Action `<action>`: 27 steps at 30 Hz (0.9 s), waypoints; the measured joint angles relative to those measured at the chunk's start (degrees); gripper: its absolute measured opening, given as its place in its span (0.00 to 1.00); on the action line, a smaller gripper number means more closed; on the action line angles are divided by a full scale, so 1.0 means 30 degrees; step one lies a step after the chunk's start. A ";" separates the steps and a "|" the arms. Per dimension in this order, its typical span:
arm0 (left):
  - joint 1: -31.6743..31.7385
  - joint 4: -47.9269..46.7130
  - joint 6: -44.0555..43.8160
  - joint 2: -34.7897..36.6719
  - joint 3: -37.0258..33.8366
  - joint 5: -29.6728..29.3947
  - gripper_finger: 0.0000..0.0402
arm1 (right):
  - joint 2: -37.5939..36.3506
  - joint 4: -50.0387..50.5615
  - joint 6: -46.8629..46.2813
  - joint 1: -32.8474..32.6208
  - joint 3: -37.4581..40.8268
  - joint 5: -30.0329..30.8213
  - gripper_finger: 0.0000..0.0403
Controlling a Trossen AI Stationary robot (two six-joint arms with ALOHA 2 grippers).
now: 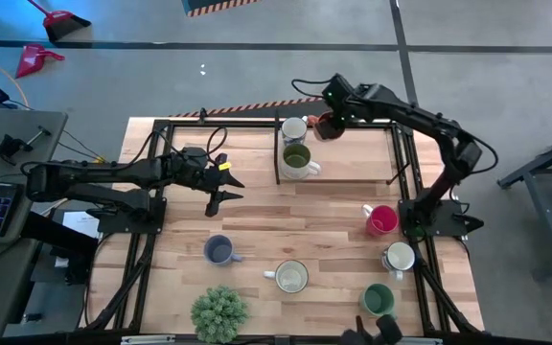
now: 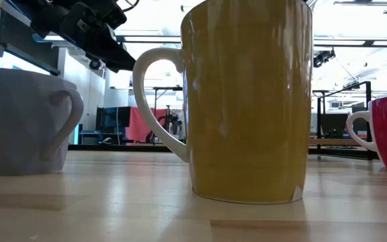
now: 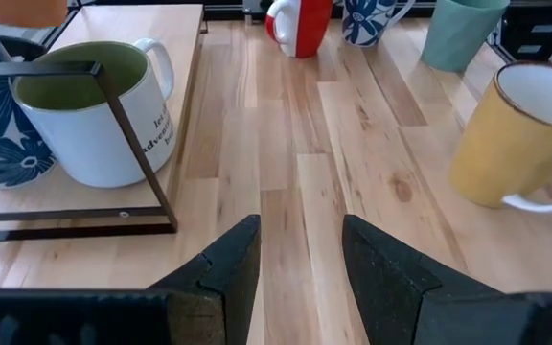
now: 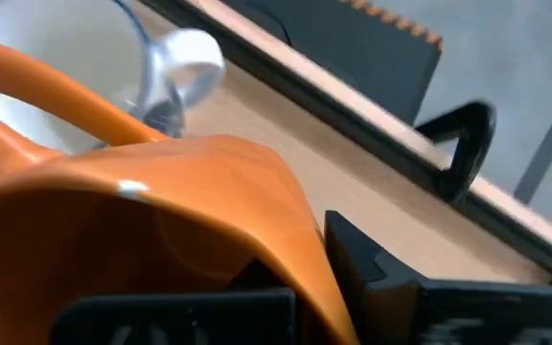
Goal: Place coffee mugs
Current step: Put the orange mug on the shelf
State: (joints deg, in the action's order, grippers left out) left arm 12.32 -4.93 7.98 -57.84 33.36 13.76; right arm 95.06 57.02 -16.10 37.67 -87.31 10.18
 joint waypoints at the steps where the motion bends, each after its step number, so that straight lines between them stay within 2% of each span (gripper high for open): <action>1: 0.0000 0.0000 -0.0130 0.0000 0.0000 0.0005 0.34 | 0.0271 0.0021 -0.0032 0.0137 0.0000 -0.0012 0.00; 6: 0.0000 0.0007 -0.0318 0.0000 0.0000 0.0226 0.34 | 0.1323 0.0114 -0.0686 0.0826 0.0000 -0.0102 0.00; 12: 0.0001 0.0029 -0.0318 0.0000 0.0000 0.0240 0.34 | 0.2099 0.0157 -0.2029 0.1209 0.0007 -0.1531 0.00; 27: 0.0000 0.0175 -0.0551 0.0000 0.0000 0.0233 0.34 | 0.2581 0.0064 -0.4990 0.1197 0.0007 -0.2355 0.00</action>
State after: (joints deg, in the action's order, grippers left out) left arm 12.32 -4.40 6.33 -57.84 33.36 14.46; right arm 102.81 57.21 -31.07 41.26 -87.29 3.12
